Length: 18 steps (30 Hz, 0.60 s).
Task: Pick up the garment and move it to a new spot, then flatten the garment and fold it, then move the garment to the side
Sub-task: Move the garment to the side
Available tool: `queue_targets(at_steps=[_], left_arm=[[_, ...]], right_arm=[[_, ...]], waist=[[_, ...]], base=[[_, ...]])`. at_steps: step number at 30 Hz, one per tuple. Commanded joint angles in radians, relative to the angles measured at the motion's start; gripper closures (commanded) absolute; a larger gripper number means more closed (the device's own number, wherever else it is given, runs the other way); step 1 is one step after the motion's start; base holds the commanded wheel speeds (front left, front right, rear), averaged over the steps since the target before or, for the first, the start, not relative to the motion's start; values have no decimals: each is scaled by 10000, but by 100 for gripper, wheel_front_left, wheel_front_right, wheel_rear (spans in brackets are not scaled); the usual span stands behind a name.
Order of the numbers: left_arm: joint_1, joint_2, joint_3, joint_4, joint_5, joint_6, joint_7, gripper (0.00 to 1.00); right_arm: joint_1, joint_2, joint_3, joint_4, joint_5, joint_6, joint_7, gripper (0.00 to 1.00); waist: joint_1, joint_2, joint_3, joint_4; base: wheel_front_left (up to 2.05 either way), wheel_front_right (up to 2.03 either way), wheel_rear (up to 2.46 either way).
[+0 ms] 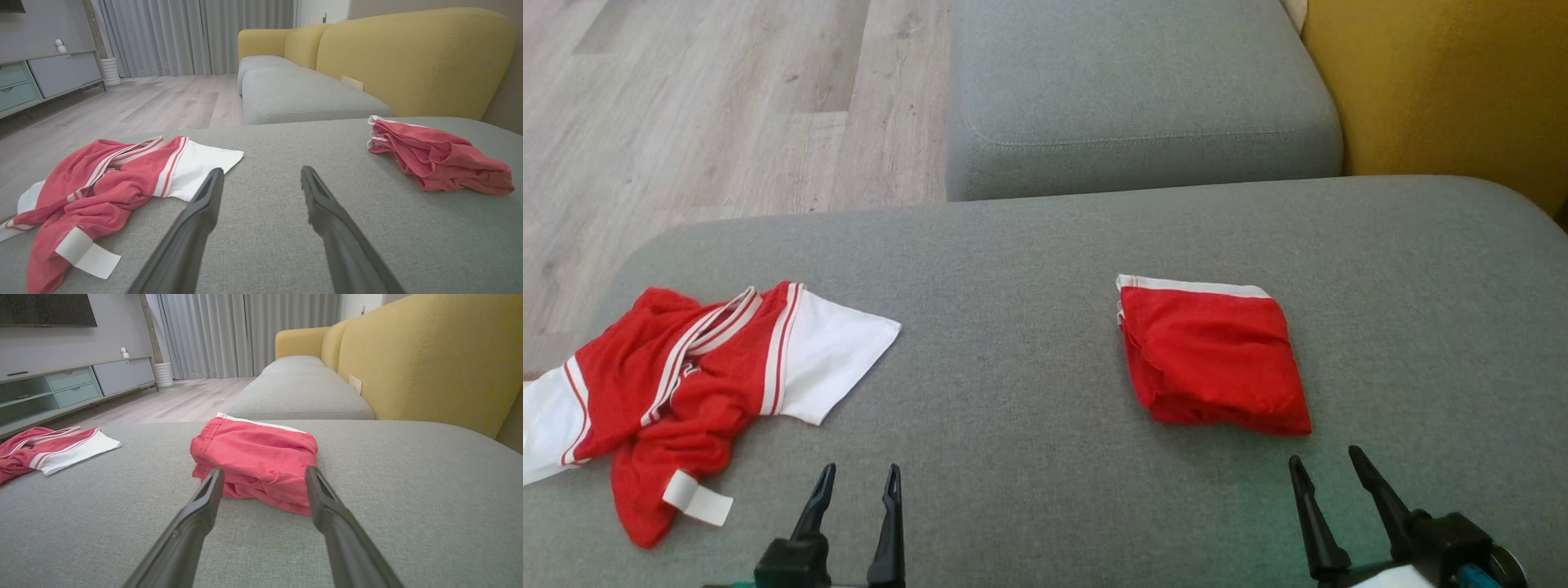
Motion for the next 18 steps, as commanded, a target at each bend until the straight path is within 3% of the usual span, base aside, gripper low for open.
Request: queue_targets(at_steps=[1,18], left_arm=[[-370,-76,348,-380,-72,-10,-124,0],[-670,-76,226,-590,-243,-195,-124,0]], right_arm=[[-358,-101,202,-341,68,-9,-135,0],[-948,-15,276,-481,459,-9,-135,0]], waist=[[0,0,11,-2],[0,0,858,-136]], base=[[0,0,0],[0,0,0]])
